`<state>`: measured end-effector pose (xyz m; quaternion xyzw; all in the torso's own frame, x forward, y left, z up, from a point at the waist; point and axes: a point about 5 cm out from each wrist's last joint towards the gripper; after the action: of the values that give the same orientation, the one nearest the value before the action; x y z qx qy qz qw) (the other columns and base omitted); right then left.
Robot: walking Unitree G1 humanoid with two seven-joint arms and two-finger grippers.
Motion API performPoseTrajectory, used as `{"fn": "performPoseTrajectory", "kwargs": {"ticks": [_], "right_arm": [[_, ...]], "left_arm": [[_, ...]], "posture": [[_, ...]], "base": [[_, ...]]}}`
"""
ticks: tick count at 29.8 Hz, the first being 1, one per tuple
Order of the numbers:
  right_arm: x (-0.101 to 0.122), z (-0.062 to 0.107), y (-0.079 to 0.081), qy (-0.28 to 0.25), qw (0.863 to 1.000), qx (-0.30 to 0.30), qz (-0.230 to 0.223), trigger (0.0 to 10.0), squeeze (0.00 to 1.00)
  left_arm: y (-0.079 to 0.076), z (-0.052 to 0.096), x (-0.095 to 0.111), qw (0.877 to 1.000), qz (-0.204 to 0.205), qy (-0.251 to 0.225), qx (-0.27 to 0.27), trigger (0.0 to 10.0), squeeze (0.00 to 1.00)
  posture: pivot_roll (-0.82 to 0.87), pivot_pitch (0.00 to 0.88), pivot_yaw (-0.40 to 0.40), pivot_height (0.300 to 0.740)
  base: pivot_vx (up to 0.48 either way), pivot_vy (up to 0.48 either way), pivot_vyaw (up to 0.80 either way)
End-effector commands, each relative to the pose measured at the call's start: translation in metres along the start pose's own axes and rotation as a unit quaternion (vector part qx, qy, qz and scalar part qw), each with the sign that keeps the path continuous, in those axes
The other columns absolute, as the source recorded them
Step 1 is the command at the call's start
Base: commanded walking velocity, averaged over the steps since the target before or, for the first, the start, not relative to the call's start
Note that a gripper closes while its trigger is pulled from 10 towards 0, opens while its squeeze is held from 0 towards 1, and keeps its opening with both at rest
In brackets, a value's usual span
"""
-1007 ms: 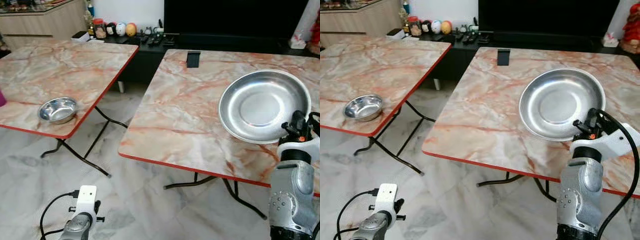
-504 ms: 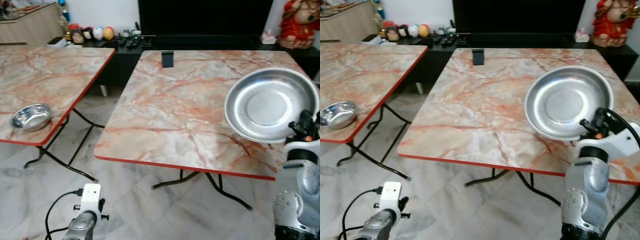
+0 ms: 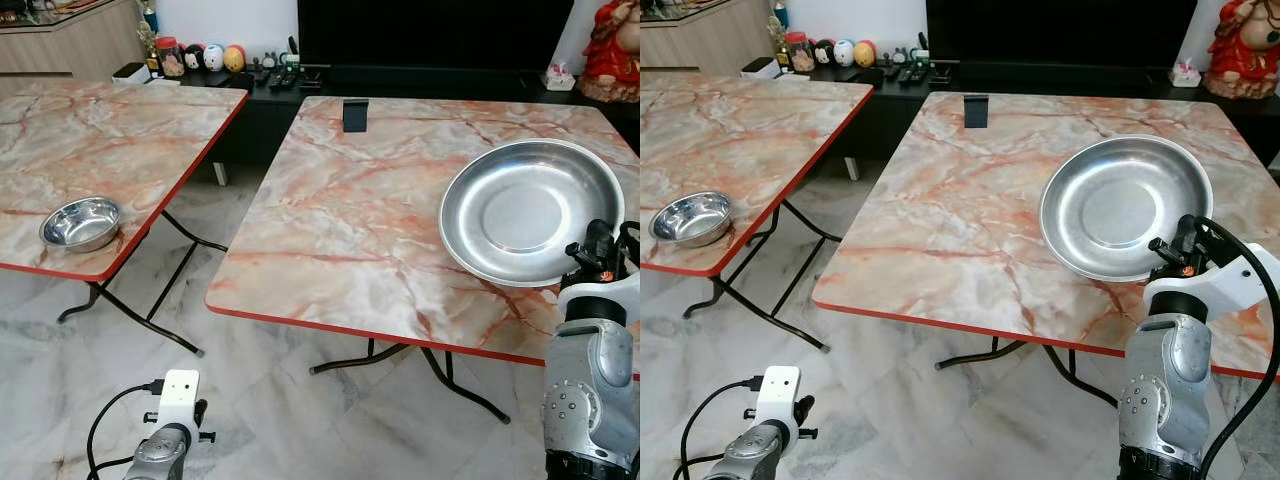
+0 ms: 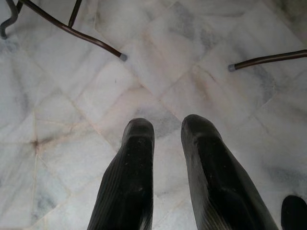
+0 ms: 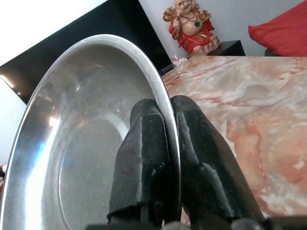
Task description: Setting the table
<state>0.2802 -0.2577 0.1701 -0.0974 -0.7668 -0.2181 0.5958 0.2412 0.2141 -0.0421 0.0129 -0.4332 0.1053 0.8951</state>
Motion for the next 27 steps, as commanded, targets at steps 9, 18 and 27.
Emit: {"fn": "performPoseTrajectory", "kwargs": {"ticks": [9, 18, 27], "right_arm": [[0.0018, -0.0005, 0.0041, -0.002, 1.0, 0.006, -0.006, 10.0, 0.0], [0.0015, -0.0004, 0.0037, 0.0, 1.0, 0.005, -0.003, 10.0, 0.0], [-0.0004, 0.001, 0.0026, 0.007, 1.0, 0.004, -0.004, 10.0, 0.0]], "left_arm": [[0.0043, 0.0003, -0.0013, 1.0, 0.0, 0.008, 0.007, 10.0, 0.0], [0.0042, 0.0005, -0.0013, 1.0, 0.003, 0.006, 0.006, 10.0, 0.0], [0.0028, 0.0003, -0.0014, 1.0, 0.003, 0.006, 0.005, 10.0, 0.0]], "posture": [[-0.02, 0.0, 0.027, 0.74], [-0.02, 0.0, 0.025, 0.74], [-0.03, 0.0, 0.025, 0.74]], "base": [[0.275, 0.0, 0.0], [0.153, 0.0, 0.0], [0.0, 0.0, 0.0]]}}
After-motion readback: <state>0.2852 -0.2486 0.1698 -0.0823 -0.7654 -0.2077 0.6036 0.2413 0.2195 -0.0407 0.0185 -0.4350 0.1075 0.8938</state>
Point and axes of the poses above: a point about 5 cm out from each wrist's last joint towards the gripper, its own z axis pointing back from the gripper into the wrist, its own x axis along the axis of the wrist's last joint, y = z × x, and after that the axes turned 15 degrees about z, right-handed
